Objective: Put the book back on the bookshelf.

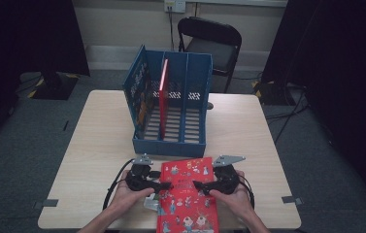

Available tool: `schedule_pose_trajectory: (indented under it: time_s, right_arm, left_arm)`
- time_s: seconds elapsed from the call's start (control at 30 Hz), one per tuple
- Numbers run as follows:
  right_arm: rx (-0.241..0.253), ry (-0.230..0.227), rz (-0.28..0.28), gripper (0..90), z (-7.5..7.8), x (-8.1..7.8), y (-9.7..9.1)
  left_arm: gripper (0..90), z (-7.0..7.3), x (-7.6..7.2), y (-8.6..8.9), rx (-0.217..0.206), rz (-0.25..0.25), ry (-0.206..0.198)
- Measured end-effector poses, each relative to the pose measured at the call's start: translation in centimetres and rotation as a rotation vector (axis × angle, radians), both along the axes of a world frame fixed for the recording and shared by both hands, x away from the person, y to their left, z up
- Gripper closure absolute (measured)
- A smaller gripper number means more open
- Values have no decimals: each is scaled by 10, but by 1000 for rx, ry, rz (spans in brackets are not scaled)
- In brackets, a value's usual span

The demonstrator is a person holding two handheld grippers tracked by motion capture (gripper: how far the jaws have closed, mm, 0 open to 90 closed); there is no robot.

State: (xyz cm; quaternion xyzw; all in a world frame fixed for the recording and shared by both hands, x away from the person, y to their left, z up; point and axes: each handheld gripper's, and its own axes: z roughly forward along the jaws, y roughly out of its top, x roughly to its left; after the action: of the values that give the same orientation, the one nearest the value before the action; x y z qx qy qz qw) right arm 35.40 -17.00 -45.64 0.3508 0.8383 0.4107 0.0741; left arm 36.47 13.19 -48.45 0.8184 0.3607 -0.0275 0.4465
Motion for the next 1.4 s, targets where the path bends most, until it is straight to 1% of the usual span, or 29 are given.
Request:
schedule_pose_trajectory:
  time_s: [0.07, 0.17, 0.23, 0.33, 0.43, 0.5, 0.53, 0.6, 0.7, 0.73, 0.77, 0.8, 0.9, 0.97, 1.0, 1.03, 1.13, 1.2, 1.23, 1.27, 1.3, 1.37, 1.4]
  right_arm:
    - [1, -12, 7, 203, 1, -3, 0]
    - [3, -50, 11, 205, 3, -7, -1]
    - [1, -67, 14, 215, 5, -9, -2]
    - [5, -88, 36, 238, 8, -14, -6]
    - [-1, -83, 48, 245, 7, -17, -8]
    - [-8, -84, 69, 245, 6, -19, -7]
    - [-8, -82, 75, 243, 6, -19, -6]
    - [-17, -83, 53, 242, 5, -20, -5]
    - [-17, -66, 47, 242, 4, -19, -5]
    - [-21, -64, 47, 244, 4, -18, -5]
    - [-23, -62, 43, 245, 4, -18, -4]
    - [-27, -60, 40, 247, 4, -18, -3]
    - [-30, -51, 18, 260, 5, -17, -1]
    - [-21, -55, 2, 275, 6, -15, 0]
    - [-16, -56, -7, 280, 7, -14, 0]
    - [-14, -60, -10, 286, 9, -13, 0]
    - [-15, -74, -35, 297, 13, -12, 1]
    - [-6, -74, -54, 303, 15, -11, 1]
    - [-2, -78, -60, 308, 17, -10, 1]
    - [-2, -83, -69, 313, 19, -10, 1]
    - [0, -96, -78, 317, 21, -9, 2]
    - [-1, -104, -94, 322, 24, -8, 2]
    - [3, -105, -101, 323, 25, -8, 2]
  left_arm:
    - [293, 0, 0, 0, -5, 4, 3]
    - [276, 0, 0, -1, -10, 6, 7]
    - [256, -1, 0, -2, -18, 10, 9]
    - [237, -1, 1, -4, -27, 11, 8]
    - [194, -2, 3, -4, -53, 11, 32]
    - [181, -2, 3, -5, -61, 6, 32]
    - [185, -3, 3, -6, -65, 6, 34]
    - [203, -2, 4, -6, -59, 14, 39]
    - [230, -2, 5, -5, -69, 22, 54]
    - [242, -2, 6, -4, -80, 28, 63]
    - [269, -2, 7, -2, -94, 41, 87]
    - [299, -1, 8, -1, -97, 52, 104]
    - [345, 0, 9, 3, -120, 62, 124]
    - [369, 2, 9, 5, -132, 70, 110]
    - [386, 4, 9, 6, -148, 79, 108]
    - [401, 5, 10, 7, -154, 82, 105]
    - [417, 10, 10, 7, -148, 81, 83]
    - [444, 14, 9, 9, -168, 85, 68]
    - [457, 16, 9, 10, -170, 83, 57]
    - [471, 18, 9, 11, -185, 88, 49]
    - [481, 19, 9, 11, -189, 88, 44]
    - [493, 22, 9, 12, -198, 85, 28]
    - [500, 22, 9, 12, -207, 88, 32]
